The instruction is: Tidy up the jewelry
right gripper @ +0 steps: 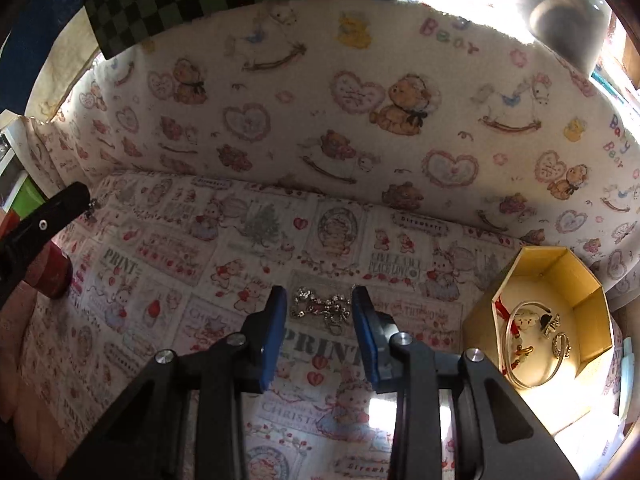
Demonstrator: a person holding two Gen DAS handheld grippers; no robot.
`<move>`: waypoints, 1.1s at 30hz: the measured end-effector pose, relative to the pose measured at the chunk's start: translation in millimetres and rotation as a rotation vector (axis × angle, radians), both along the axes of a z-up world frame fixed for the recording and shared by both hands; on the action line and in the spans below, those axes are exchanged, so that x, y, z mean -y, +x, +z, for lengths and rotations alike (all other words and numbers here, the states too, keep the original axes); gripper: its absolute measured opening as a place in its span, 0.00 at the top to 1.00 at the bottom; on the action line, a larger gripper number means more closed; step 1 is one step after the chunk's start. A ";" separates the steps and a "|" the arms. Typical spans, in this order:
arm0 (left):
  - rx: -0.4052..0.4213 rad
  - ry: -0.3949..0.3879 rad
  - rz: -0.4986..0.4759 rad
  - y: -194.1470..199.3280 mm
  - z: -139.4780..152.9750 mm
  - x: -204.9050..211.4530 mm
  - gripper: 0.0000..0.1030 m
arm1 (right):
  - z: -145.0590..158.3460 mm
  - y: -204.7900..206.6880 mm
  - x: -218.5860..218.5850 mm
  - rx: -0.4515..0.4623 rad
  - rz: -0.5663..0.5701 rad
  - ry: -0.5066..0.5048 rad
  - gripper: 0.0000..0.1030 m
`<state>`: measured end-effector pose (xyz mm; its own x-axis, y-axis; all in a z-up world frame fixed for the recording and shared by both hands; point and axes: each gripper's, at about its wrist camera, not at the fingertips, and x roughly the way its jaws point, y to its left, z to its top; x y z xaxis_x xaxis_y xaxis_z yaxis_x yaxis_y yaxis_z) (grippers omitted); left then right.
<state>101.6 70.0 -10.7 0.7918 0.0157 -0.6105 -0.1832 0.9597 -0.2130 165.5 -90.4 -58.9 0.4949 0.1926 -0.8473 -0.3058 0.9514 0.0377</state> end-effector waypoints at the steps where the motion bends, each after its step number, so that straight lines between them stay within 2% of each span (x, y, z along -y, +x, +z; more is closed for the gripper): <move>1: -0.006 -0.010 0.005 0.3 -0.1 -2.1 0.94 | -2.8 1.8 -1.5 -0.009 0.001 -0.007 0.69; 5: -0.032 -0.018 0.076 -1.3 -1.9 -13.3 0.94 | -11.6 2.5 -9.0 0.002 0.013 -0.079 0.73; 7: -0.027 -0.035 0.075 -2.0 -1.6 -17.3 0.94 | -12.6 1.1 -9.1 0.005 0.021 -0.084 0.75; 8: -0.024 -0.031 0.082 -2.6 -0.9 -18.2 0.94 | -12.9 0.6 -9.2 0.008 0.024 -0.080 0.84; 10: -0.017 -0.013 0.094 -4.5 0.5 -17.3 0.94 | -14.0 -2.2 -6.4 -0.006 0.023 -0.052 0.93; 12: -0.014 -0.014 0.081 -5.3 1.4 -16.2 0.94 | -14.6 -4.5 0.4 -0.004 0.025 -0.039 0.94; 15: -0.015 -0.067 0.050 -7.3 2.8 -17.7 0.94 | -11.1 -13.1 20.4 0.013 0.012 0.023 0.94; 18: 0.027 -0.053 0.045 -14.0 11.7 -15.9 0.94 | 9.2 -34.3 41.5 0.096 0.016 0.105 0.95; 22: 0.092 0.047 0.077 -22.6 21.8 -9.5 0.94 | 42.0 -67.3 72.9 0.237 0.016 0.178 0.95; 26: 0.096 0.011 0.055 -26.2 23.4 -8.3 0.94 | 65.5 -87.5 94.0 0.322 0.036 0.247 0.95; 29: 0.125 0.031 0.040 -34.1 30.8 -1.1 0.94 | 77.8 -96.2 103.2 0.404 0.016 0.293 0.95; 33: 0.164 0.047 0.016 -45.1 39.5 10.8 0.94 | 83.2 -100.6 120.0 0.417 -0.020 0.373 0.95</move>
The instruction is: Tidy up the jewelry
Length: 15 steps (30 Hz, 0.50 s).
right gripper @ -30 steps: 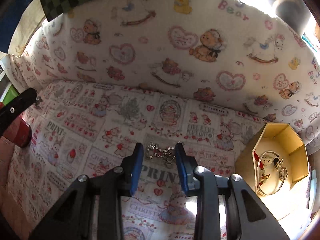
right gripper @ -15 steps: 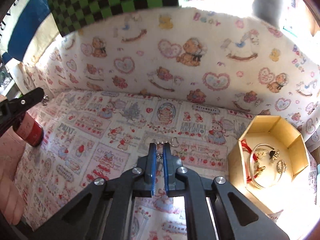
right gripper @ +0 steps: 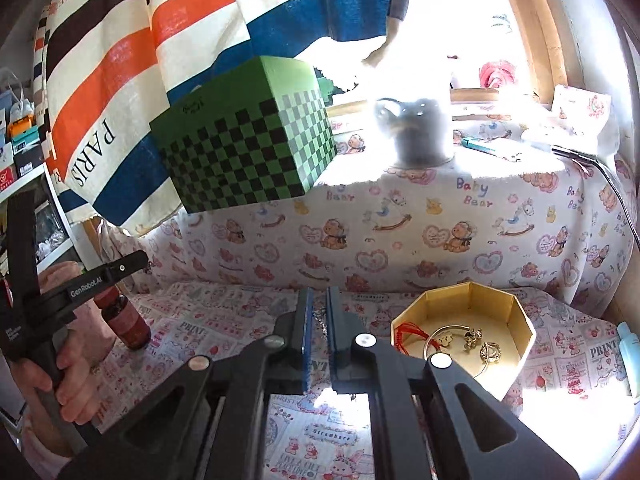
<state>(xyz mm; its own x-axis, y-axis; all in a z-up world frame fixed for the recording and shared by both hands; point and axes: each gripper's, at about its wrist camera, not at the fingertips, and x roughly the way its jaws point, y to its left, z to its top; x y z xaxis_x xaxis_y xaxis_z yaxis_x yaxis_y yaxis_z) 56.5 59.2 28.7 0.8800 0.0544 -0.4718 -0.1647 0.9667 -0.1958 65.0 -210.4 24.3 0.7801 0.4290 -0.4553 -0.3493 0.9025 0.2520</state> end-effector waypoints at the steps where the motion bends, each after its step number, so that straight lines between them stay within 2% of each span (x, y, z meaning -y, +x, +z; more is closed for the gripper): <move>1: 0.005 0.001 -0.008 -1.2 0.8 2.6 0.94 | 2.4 0.6 1.2 0.013 -0.004 0.010 0.95; 5: 0.012 0.059 -0.036 -2.3 -1.0 19.1 0.94 | 11.7 -1.9 11.2 0.043 -0.007 0.056 0.95; 9: -0.014 0.067 -0.103 -0.4 -3.2 35.8 0.94 | 24.7 -9.6 26.6 0.084 -0.073 0.052 0.95; 12: 0.016 0.119 -0.147 -8.7 1.4 55.8 0.94 | 33.9 -11.9 45.6 0.111 -0.073 0.093 0.95; 15: 0.011 0.100 -0.218 -11.2 6.7 72.8 0.94 | 36.8 -9.2 59.3 0.129 -0.082 0.083 0.95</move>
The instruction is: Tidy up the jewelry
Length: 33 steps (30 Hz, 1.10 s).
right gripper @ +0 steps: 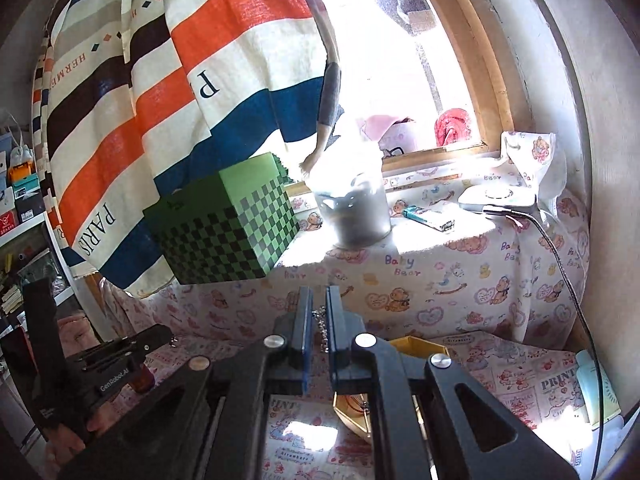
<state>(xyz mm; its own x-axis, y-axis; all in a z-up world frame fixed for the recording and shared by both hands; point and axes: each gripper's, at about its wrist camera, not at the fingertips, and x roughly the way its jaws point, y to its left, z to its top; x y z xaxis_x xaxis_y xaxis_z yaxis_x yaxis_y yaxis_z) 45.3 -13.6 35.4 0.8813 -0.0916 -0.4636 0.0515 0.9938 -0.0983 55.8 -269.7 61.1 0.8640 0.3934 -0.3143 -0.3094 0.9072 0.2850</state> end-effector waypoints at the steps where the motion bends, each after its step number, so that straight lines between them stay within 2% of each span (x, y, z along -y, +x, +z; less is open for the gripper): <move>1: -0.015 -0.011 -0.028 1.4 1.5 6.4 0.94 | -0.7 1.4 3.3 0.004 -0.001 -0.015 0.95; 4: -0.071 -0.045 -0.110 10.8 3.0 30.4 0.94 | -10.6 7.6 15.7 0.024 0.000 -0.041 0.95; 6: -0.128 -0.066 -0.174 24.0 0.6 47.2 0.94 | -20.5 20.8 24.3 -0.040 -0.026 -0.014 0.94; 9: -0.196 -0.096 -0.294 46.3 -3.3 72.1 0.94 | -32.5 32.9 33.2 -0.086 -0.026 0.022 0.95; 11: -0.236 -0.090 -0.330 58.6 -9.4 90.6 0.94 | -40.3 40.2 35.7 -0.109 -0.023 0.025 0.95; 14: -0.305 -0.136 -0.375 75.6 -22.8 112.8 0.94 | -51.6 51.7 41.0 -0.158 -0.030 0.046 0.95; 17: -0.358 -0.146 -0.395 88.1 -37.6 132.0 0.94 | -59.6 57.5 46.7 -0.189 -0.045 0.052 0.95; 21: -0.388 -0.095 -0.356 98.3 -51.7 149.8 0.94 | -67.3 63.8 56.0 -0.226 -0.068 0.074 0.95; 33: -0.408 -0.057 -0.345 108.4 -69.9 165.4 0.94 | -73.2 71.3 65.3 -0.262 -0.094 0.101 0.93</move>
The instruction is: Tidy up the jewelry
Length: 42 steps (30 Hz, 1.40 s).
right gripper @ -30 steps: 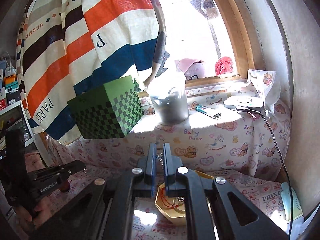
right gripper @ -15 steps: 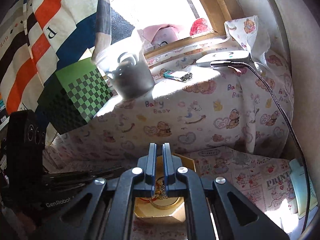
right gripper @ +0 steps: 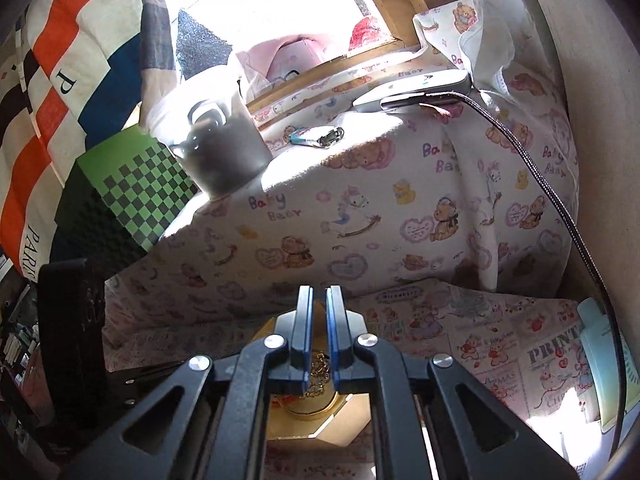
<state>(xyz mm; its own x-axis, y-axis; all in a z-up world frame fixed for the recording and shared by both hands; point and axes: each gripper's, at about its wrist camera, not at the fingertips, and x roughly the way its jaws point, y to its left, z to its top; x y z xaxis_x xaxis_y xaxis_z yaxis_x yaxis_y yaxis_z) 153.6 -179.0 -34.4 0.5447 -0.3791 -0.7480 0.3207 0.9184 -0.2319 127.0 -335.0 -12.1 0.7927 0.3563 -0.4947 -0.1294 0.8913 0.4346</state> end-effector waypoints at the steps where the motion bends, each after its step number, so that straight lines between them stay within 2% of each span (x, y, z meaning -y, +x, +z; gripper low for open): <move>1: 0.005 0.000 0.000 -0.1 0.2 1.7 0.94 | -0.5 0.4 0.9 0.000 -0.006 -0.001 0.93; 3: 0.020 -0.011 0.007 -1.9 2.5 0.8 0.93 | -2.7 0.6 4.0 -0.010 -0.029 -0.002 0.88; 5: 0.041 -0.044 0.020 -5.1 9.4 -9.6 0.93 | -3.7 -0.1 6.9 -0.013 -0.054 0.001 0.66; 7: 0.091 -0.037 0.031 -12.6 18.9 -20.5 0.92 | -0.9 -1.9 7.7 -0.004 -0.062 -0.003 0.65; 9: 0.159 0.005 0.051 -21.9 29.6 -31.3 0.89 | 2.4 -4.8 6.3 0.009 -0.059 -0.008 0.64; 12: 0.242 0.041 0.071 -40.6 44.6 -50.8 0.78 | 6.0 -8.0 -0.4 0.018 -0.057 -0.032 0.62; 15: 0.323 0.083 0.097 -65.1 58.3 -66.9 0.67 | 12.0 -16.6 -19.1 0.057 -0.068 -0.128 0.60; 20: 0.453 0.084 0.168 -100.1 76.6 -101.3 0.48 | 23.3 -37.2 -41.7 0.134 -0.045 -0.179 0.49; 22: 0.530 0.118 0.216 -112.5 80.0 -111.1 0.39 | 28.5 -46.0 -49.0 0.178 -0.051 -0.215 0.44; 24: 0.580 0.142 0.231 -121.8 81.2 -118.5 0.35 | 30.8 -51.6 -54.7 0.203 -0.056 -0.237 0.41; 28: 0.634 0.106 0.269 -136.0 76.2 -136.2 0.18 | 31.9 -57.9 -62.0 0.237 -0.061 -0.253 0.31; 30: 0.651 0.097 0.278 -138.4 73.5 -138.7 0.12 | 30.6 -58.9 -68.3 0.249 -0.069 -0.286 0.27; 34: 0.690 0.098 0.297 -140.4 70.8 -143.0 0.03 | 23.8 -62.1 -81.1 0.276 -0.090 -0.353 0.12; 38: 0.701 0.054 0.318 -140.0 62.7 -150.9 0.00 | 18.1 -64.0 -89.3 0.305 -0.105 -0.377 0.00; 42: 0.725 0.110 0.333 -138.3 49.7 -154.0 0.00 | 10.5 -61.6 -98.0 0.299 -0.099 -0.406 0.00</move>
